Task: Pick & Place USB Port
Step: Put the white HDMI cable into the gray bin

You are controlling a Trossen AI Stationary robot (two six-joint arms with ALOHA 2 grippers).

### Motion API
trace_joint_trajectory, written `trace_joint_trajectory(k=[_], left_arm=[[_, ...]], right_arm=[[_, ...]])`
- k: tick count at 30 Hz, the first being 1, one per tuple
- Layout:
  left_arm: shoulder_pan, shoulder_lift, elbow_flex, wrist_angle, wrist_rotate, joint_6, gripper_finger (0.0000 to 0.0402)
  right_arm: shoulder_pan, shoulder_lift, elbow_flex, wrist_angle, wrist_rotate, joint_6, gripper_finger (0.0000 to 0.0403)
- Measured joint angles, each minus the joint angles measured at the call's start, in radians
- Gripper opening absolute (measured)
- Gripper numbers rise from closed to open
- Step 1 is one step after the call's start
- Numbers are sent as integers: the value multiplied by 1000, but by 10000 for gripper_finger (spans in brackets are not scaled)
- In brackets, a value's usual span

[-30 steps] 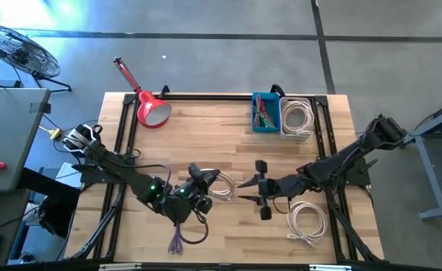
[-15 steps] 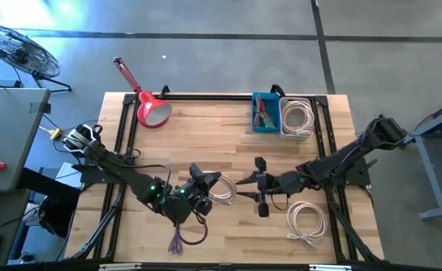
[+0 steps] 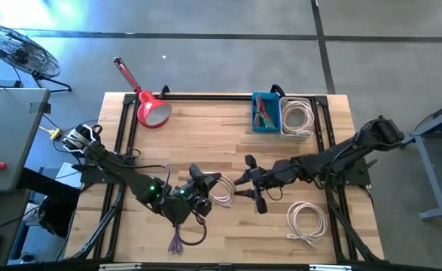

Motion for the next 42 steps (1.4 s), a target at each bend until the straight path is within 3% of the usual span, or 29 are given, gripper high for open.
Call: trace_joint_trajectory(k=[6, 16, 21, 27, 31, 35, 42], left_arm=[[0, 0, 0, -8, 10, 11, 36], [-12, 0, 0, -7, -4, 14, 180], [-75, -4, 14, -11, -108, 96, 214], [-154, -10, 42, 11, -280, 185, 219], [-192, -8, 42, -2, -378, 198, 220], [-209, -8, 42, -3, -426, 198, 220], [-212, -8, 41, -10, -428, 197, 221]], right_arm=[[-26, 14, 0, -10, -33, -17, 16], [-25, 6, 1, -107, 38, -3, 10], [-5, 3, 7, -310, 249, 40, 10], [-5, -41, -8, -643, 488, 150, 9], [-1, -127, 3, -738, 605, 206, 8], [0, -215, -4, -841, 686, 214, 8], [-51, -423, 38, -1009, 942, 150, 8]])
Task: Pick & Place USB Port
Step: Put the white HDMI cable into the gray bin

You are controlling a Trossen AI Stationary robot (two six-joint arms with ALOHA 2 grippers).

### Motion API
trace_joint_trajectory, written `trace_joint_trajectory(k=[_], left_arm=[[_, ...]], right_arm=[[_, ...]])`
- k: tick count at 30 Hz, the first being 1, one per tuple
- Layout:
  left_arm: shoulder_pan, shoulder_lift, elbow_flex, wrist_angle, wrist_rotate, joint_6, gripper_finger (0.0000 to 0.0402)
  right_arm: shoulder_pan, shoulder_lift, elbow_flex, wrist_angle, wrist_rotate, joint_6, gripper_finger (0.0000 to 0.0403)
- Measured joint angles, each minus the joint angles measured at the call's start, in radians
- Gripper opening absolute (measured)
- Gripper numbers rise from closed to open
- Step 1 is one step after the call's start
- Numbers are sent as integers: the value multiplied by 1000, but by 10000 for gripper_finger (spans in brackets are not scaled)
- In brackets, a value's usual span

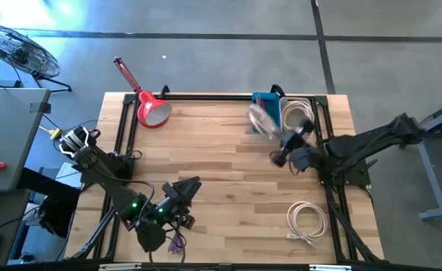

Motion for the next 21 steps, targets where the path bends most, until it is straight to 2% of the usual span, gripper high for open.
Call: trace_joint_trajectory(k=[4, 12, 17, 21], left_arm=[[-7, 0, 0, 0, 0, -8, 221], [-58, 0, 0, 0, -1, -11, 221], [-85, 0, 0, 0, -1, -14, 221], [-85, 1, 0, 0, -1, -80, 221]], right_arm=[[-78, -70, 20, -55, 74, -76, 8], [-265, -19, 22, -190, 40, -251, 8], [-395, 39, 21, -379, -25, -216, 8], [-486, 61, 21, -519, -62, -150, 8]])
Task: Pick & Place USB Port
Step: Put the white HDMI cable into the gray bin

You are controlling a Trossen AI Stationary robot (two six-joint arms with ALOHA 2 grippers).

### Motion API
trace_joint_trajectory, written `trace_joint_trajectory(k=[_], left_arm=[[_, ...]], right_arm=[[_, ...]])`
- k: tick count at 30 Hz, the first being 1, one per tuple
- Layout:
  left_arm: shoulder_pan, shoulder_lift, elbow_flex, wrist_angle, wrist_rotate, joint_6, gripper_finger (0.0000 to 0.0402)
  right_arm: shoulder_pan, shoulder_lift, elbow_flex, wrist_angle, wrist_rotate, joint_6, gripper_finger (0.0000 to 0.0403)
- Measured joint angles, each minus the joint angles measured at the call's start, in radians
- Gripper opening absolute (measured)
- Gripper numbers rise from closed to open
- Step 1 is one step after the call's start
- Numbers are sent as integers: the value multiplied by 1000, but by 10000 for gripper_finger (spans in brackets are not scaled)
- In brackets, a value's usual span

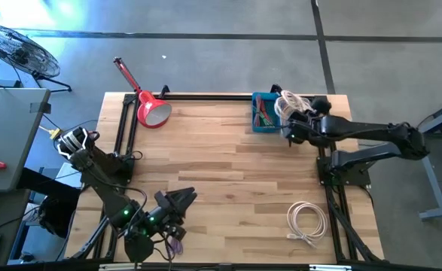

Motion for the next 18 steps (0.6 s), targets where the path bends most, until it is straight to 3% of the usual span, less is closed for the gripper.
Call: trace_joint_trajectory(k=[6, 18], left_arm=[[2, 0, 0, 0, 1, -22, 221], [2, 0, -1, 0, 2, -92, 221]], right_arm=[[-76, 1, 0, -83, -50, 20, 8], [-165, 1, -74, -56, -143, -13, 8]])
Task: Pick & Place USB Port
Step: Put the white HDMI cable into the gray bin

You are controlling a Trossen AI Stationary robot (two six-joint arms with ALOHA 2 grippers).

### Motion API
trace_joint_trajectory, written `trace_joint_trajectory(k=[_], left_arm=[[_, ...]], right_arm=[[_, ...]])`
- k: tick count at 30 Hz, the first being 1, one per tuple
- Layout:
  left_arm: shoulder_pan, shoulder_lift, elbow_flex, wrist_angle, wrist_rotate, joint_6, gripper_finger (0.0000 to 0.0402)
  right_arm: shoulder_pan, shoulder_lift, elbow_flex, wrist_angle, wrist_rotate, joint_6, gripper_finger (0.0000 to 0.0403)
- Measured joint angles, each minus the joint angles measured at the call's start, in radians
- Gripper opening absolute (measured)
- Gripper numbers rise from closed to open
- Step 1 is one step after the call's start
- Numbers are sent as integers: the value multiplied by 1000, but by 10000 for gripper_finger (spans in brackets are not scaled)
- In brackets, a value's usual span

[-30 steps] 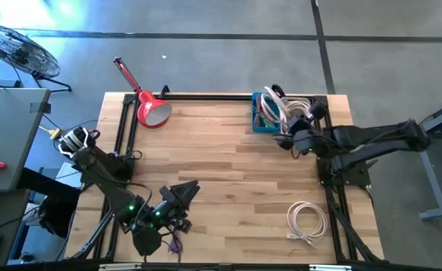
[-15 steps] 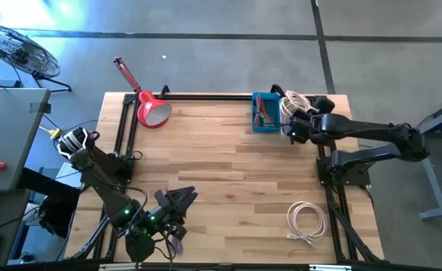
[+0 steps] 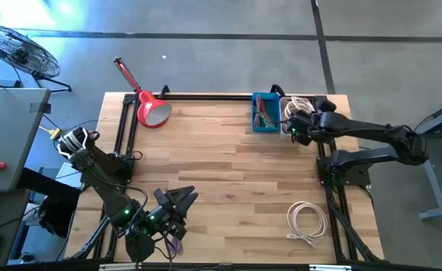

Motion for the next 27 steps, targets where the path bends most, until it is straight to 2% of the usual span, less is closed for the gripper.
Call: trace_joint_trajectory(k=[10, 14, 21, 24, 27], left_arm=[[0, 0, 0, -2, 0, 6, 221], [1, 0, 0, -21, 0, 6, 221], [1, 0, 0, -23, -1, 6, 221], [1, 0, 0, -26, -1, 6, 221], [1, 0, 0, -50, -1, 6, 221]], right_arm=[[-46, 41, -49, 133, -88, -80, 8], [-69, 94, -48, 176, -141, -102, 11], [-83, 196, -48, 192, -161, -98, 8], [-75, 210, -48, 223, -179, -95, 29], [-58, 206, -49, 248, -206, -94, 69]])
